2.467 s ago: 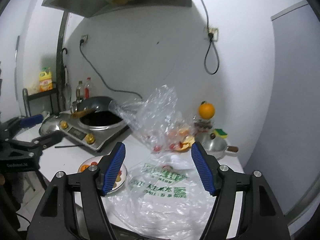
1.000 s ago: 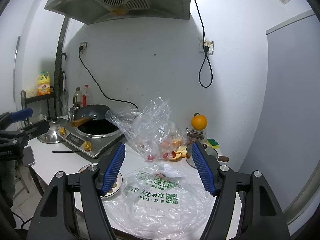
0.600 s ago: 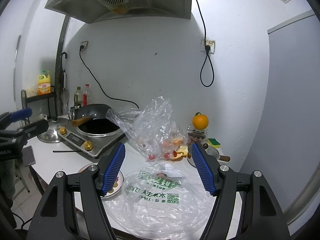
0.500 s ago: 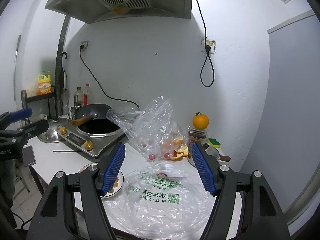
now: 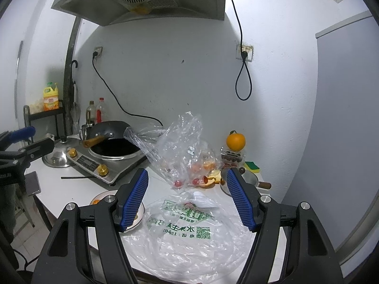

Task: Organize fruits

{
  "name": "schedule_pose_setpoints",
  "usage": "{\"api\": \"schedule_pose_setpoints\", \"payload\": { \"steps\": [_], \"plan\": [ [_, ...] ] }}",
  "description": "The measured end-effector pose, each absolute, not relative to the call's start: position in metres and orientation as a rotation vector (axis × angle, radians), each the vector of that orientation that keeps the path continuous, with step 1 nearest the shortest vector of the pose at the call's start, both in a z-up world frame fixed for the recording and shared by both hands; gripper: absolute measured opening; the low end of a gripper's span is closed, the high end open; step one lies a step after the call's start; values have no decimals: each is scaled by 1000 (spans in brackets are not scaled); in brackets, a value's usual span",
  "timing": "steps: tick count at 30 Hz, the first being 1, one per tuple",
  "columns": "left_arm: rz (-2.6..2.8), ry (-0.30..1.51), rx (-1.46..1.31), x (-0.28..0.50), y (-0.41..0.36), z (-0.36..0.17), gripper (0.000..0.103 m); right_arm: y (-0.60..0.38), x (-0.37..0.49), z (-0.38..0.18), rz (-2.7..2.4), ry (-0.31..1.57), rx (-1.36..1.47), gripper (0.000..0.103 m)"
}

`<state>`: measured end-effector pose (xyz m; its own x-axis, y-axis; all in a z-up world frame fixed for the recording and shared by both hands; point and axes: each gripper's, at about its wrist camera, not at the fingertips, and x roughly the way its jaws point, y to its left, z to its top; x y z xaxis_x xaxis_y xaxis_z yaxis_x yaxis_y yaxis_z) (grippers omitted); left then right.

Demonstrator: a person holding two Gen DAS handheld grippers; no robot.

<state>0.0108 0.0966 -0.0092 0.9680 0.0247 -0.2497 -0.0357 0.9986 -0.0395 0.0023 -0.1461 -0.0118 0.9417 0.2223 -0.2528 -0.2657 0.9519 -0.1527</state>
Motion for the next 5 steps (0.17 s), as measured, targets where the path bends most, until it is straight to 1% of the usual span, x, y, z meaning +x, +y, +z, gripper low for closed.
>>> {"api": "schedule_pose_setpoints", "payload": {
  "steps": [5],
  "plan": [
    [34,228,-20,10,95,-10,100,-143,1,-13,264,245,-194,72]
  ]
}}
